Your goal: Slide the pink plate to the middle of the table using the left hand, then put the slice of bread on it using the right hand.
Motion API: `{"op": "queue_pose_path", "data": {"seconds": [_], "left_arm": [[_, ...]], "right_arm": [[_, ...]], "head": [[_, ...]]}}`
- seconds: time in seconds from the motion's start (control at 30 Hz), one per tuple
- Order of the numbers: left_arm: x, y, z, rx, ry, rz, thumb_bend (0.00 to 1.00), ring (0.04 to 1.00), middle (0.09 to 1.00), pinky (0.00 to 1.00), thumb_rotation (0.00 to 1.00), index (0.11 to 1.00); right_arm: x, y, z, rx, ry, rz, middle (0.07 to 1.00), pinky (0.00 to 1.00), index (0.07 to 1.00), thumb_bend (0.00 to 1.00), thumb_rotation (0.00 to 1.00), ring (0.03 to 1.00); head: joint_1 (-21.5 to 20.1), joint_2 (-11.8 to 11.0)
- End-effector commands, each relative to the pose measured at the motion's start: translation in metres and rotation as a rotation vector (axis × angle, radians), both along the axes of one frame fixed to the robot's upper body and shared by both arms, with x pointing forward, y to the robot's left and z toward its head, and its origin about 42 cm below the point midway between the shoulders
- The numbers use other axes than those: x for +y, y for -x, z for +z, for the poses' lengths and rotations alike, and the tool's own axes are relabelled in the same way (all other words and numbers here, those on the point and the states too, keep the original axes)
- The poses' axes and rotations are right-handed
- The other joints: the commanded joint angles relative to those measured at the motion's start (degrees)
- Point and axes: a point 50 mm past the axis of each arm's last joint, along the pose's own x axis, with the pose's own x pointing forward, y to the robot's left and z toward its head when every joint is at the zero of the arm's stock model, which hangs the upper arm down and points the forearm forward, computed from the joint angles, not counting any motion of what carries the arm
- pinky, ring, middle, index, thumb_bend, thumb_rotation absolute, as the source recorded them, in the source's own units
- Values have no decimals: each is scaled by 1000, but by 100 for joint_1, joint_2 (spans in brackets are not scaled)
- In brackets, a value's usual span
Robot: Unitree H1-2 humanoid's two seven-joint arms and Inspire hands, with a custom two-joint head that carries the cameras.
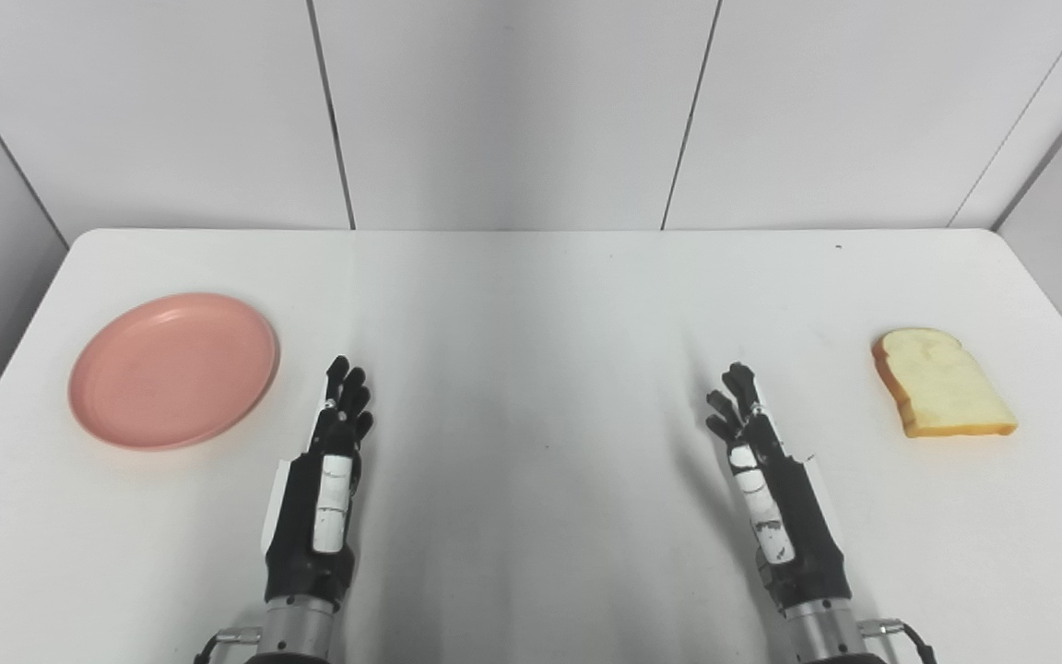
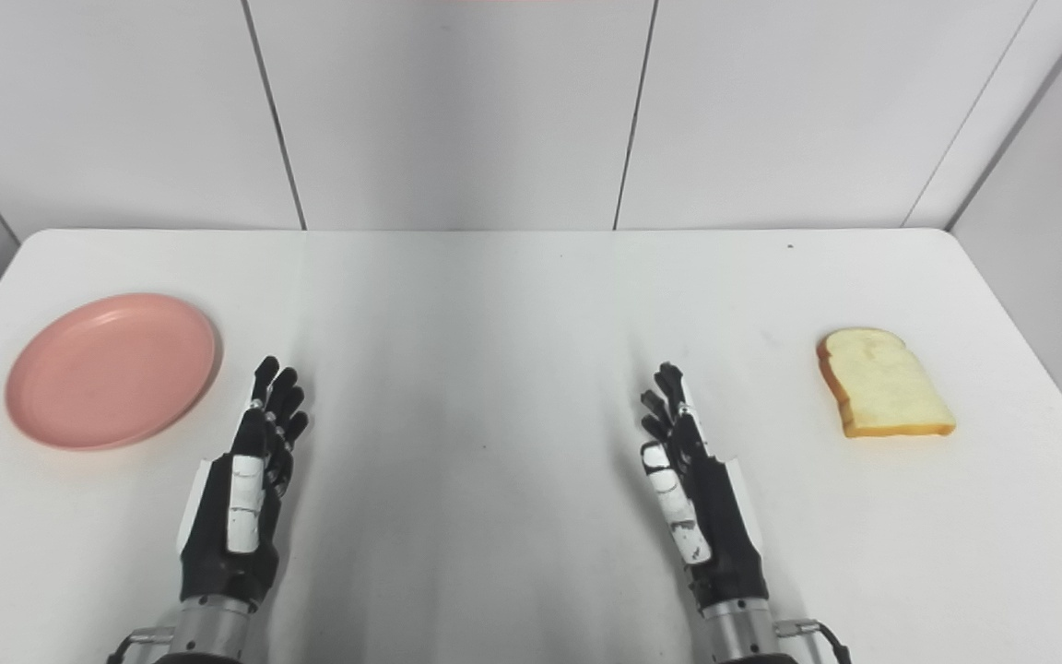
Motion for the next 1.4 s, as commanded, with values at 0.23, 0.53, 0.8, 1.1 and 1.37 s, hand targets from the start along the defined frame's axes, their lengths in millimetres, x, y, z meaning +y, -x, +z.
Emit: {"op": "queue_pose_path", "data": {"seconds": [0.23, 0.53, 0.8, 1.1, 1.37], "left_arm": [[-8, -7, 14, -59, -19, -1, 901, 1000, 1000, 1000, 970, 1000], [-8, -6, 15, -59, -35, 0, 902, 1000, 1000, 1000, 975, 1000], [-9, -6, 14, -58, -25, 0, 895, 1000, 1000, 1000, 971, 1000], [-14, -5, 3, -45, -40, -5, 896, 1000, 1000, 1000, 977, 1000], [-30, -10, -11, -67, -78, -4, 817, 1000, 1000, 1000, 1000, 1000]], "right_arm": [[-6, -3, 8, -28, 0, -1, 991, 937, 985, 749, 951, 955], [-7, -2, 8, -28, -4, -7, 980, 920, 968, 769, 937, 944], [-7, -1, 8, -31, -8, 3, 986, 933, 981, 756, 944, 952], [-11, 0, -3, -28, -8, 8, 981, 925, 977, 745, 944, 946], [-26, -3, -22, -10, -6, 3, 981, 942, 979, 763, 960, 956]], "head": [[40, -93], [64, -47], [57, -86], [194, -560], [666, -959]]}}
